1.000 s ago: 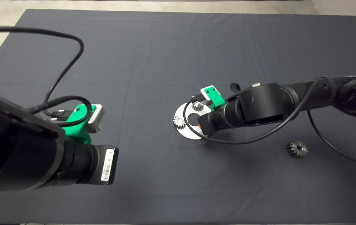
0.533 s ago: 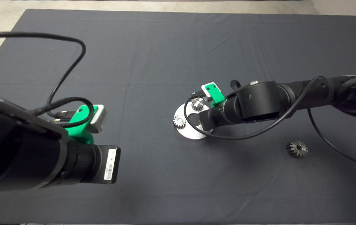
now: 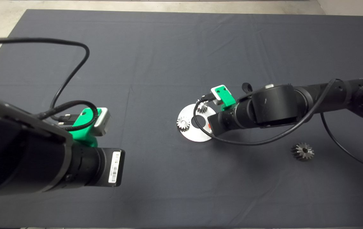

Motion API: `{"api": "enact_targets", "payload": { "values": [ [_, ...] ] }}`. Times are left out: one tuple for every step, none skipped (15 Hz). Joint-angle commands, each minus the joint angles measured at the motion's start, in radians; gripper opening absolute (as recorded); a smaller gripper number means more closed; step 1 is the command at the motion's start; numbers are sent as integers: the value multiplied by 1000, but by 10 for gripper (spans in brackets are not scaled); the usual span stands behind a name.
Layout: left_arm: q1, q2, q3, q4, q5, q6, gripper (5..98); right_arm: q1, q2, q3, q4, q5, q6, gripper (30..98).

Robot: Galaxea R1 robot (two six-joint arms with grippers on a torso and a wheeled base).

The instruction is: Remove an incorrectly installed larger gear and replace it with the correct smaller gear

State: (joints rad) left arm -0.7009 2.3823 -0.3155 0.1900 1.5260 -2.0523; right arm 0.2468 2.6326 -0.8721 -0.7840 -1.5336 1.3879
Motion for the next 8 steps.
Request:
{"api": "enact_targets", "payload": {
  "values": [
    [-6, 2, 11, 14, 71, -5, 53, 26, 16, 12, -32, -83, 0, 351],
    [-6, 2, 11, 14, 71, -5, 53, 26, 16, 9, -32, -83, 1, 351],
    [-6, 1, 11, 14, 71, -5, 53, 26, 19, -2, -34, -83, 0, 351],
    [-5, -2, 11, 14, 71, -5, 53, 25, 29, -17, -34, -84, 0, 351],
    [-5, -4, 11, 14, 71, -5, 53, 24, 44, -31, -37, -85, 0, 351],
    [-3, -4, 11, 14, 72, -5, 53, 23, 60, -46, -40, -85, -1, 351],
    [-3, -4, 12, 14, 72, -5, 53, 22, 74, -55, -48, -85, -3, 351],
    [-3, -4, 12, 14, 72, -5, 53, 22, 80, -59, -49, -85, -3, 351]
  ]
}}
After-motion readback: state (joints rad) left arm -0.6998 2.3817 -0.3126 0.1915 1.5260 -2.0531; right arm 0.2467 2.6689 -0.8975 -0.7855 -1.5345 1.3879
